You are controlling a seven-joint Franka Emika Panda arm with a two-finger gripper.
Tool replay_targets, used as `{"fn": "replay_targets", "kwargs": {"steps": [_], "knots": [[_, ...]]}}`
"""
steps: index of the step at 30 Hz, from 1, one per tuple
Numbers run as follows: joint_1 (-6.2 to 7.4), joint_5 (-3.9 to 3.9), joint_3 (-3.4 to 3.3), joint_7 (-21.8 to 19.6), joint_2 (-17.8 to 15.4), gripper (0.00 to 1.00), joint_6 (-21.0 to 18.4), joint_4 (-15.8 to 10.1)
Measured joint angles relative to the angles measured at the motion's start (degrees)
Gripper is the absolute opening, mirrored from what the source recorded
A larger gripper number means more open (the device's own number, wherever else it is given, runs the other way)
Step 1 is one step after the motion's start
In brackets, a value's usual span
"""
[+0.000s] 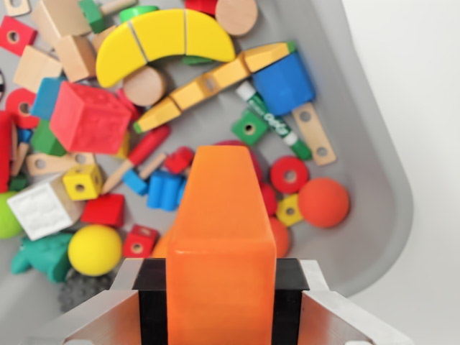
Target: Pick an object from the bin
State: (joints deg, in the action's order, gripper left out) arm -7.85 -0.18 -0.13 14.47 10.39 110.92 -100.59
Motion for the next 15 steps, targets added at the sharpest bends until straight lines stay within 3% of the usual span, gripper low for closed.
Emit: {"fn": "replay_targets", "kwargs": {"steps": [15], "knots": [[0.00, 0.00, 0.00, 0.0, 0.1, 0.00, -0.4, 0.1]]}}
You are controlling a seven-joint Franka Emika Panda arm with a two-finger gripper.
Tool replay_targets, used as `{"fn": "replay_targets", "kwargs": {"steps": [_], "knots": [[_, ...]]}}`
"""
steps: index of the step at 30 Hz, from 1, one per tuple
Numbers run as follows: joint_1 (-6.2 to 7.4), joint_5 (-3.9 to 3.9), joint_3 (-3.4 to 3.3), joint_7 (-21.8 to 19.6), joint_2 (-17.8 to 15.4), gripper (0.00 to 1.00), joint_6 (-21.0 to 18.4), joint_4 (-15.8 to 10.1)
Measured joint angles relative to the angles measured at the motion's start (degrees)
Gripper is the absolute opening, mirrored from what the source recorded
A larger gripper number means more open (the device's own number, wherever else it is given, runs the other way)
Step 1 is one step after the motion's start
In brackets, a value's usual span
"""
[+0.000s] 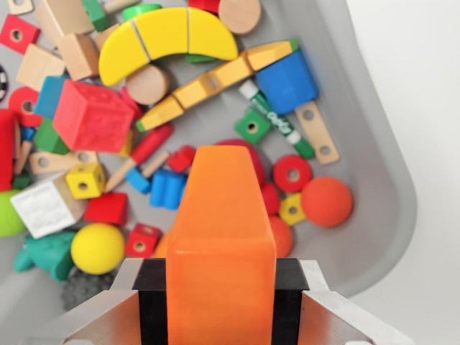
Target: Pick an object from the bin
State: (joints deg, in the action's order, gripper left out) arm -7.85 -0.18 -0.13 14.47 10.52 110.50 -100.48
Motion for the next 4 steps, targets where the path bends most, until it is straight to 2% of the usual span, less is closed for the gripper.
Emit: {"fn": "replay_targets", "kwargs": {"steps": [4], "knots": [[0.00, 0.00, 0.00, 0.0, 0.1, 0.00, 0.0, 0.0]]}}
